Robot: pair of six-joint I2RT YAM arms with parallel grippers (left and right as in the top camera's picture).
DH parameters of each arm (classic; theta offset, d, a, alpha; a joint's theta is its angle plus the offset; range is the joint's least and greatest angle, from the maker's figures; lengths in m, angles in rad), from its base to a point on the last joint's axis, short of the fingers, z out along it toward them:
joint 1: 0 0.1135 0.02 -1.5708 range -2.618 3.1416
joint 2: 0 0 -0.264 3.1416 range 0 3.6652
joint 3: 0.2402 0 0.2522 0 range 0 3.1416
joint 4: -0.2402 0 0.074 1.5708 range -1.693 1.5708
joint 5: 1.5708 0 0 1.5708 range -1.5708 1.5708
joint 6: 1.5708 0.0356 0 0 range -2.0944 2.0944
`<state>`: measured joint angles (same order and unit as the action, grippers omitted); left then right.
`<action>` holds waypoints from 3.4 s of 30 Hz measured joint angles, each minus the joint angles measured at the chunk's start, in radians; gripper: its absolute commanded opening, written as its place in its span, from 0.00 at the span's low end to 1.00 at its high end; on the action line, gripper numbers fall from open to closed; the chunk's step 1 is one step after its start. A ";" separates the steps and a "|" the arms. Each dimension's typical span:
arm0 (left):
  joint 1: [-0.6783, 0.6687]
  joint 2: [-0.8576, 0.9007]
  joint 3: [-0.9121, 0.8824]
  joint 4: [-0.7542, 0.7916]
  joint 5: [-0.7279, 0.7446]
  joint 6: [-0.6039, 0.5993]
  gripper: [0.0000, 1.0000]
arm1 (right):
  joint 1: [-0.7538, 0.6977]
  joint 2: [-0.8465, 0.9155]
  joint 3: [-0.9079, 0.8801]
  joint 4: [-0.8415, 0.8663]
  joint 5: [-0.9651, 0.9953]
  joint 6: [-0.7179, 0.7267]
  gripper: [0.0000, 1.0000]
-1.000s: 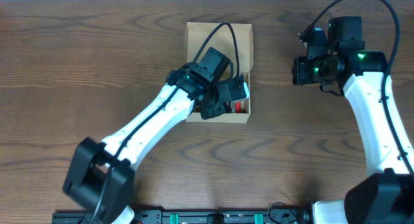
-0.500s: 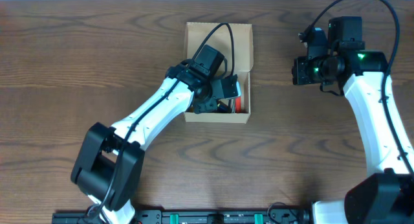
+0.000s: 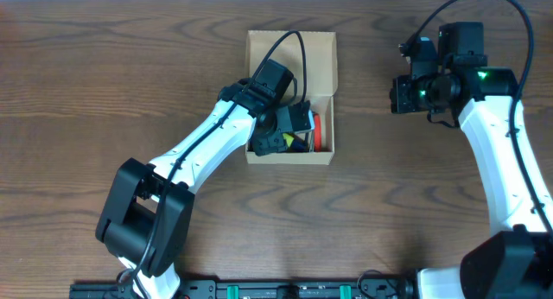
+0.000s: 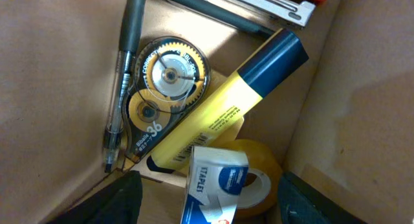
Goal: Pack container
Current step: 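Raise the left gripper out of the box and retract to upper left, then move both grippers to the box's top flaps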
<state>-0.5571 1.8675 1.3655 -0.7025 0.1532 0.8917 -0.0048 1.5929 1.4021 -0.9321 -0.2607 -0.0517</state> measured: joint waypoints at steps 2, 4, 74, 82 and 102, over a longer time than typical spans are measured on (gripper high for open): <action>0.000 0.000 0.000 -0.010 0.000 0.000 0.70 | 0.000 0.000 0.000 0.000 0.000 0.000 0.02; 0.000 0.000 0.005 -0.022 0.000 -0.008 0.64 | 0.000 0.000 0.000 0.002 0.000 0.000 0.01; 0.490 0.448 0.340 0.500 1.003 -1.284 0.06 | 0.066 0.539 0.000 0.958 -0.659 0.643 0.02; 0.496 0.447 0.367 0.497 1.097 -1.275 0.06 | 0.066 0.539 0.011 0.967 -0.789 0.643 0.02; 0.486 0.150 0.380 -0.087 0.806 -0.766 0.06 | 0.116 0.304 0.034 0.526 -0.724 0.428 0.02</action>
<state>-0.0708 2.0171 1.7458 -0.7895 0.9588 0.1261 0.1112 1.8969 1.4364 -0.4057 -0.9848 0.3759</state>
